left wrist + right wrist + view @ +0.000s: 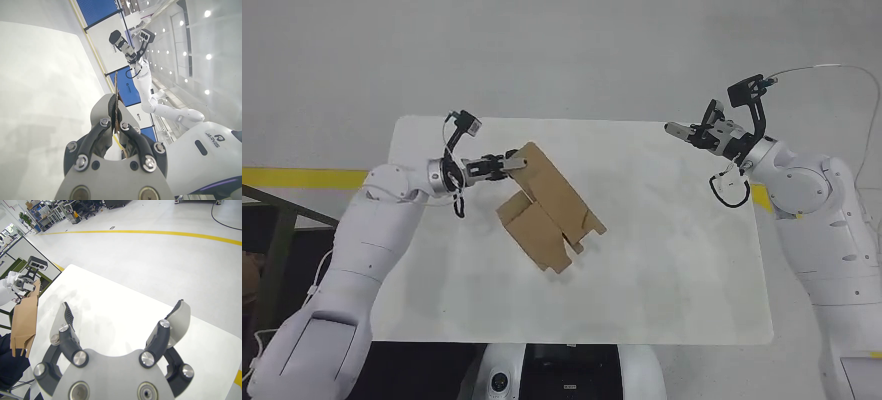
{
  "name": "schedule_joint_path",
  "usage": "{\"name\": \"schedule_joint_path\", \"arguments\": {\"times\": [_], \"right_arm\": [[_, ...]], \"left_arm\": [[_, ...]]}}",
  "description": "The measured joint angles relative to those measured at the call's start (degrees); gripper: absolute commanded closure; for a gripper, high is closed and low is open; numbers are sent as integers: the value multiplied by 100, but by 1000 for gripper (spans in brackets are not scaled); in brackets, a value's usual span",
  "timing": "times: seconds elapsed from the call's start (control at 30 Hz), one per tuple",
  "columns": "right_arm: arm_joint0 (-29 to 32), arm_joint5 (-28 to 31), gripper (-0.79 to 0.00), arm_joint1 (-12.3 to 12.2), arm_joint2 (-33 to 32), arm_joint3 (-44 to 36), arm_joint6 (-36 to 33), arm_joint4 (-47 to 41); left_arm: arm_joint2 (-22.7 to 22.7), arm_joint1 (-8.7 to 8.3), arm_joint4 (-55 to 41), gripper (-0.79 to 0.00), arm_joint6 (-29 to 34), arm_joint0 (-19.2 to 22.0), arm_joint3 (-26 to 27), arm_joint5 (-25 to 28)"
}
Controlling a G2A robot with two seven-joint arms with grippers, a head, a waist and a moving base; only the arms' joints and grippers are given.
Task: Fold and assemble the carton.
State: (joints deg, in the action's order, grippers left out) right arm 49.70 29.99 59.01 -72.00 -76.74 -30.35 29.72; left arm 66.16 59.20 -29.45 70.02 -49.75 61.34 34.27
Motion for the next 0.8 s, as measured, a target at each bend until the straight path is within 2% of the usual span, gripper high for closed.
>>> {"name": "schedule_joint_path", "arguments": {"times": [0.2, 0.8], "right_arm": [[0, 0, -785, 0, 0, 0, 0, 0], [0, 0, -785, 0, 0, 0, 0, 0]], "left_arm": [[-34, -63, -45, 0, 14, -29, 12, -14], [-35, -64, -45, 0, 14, -28, 12, -15]]}}
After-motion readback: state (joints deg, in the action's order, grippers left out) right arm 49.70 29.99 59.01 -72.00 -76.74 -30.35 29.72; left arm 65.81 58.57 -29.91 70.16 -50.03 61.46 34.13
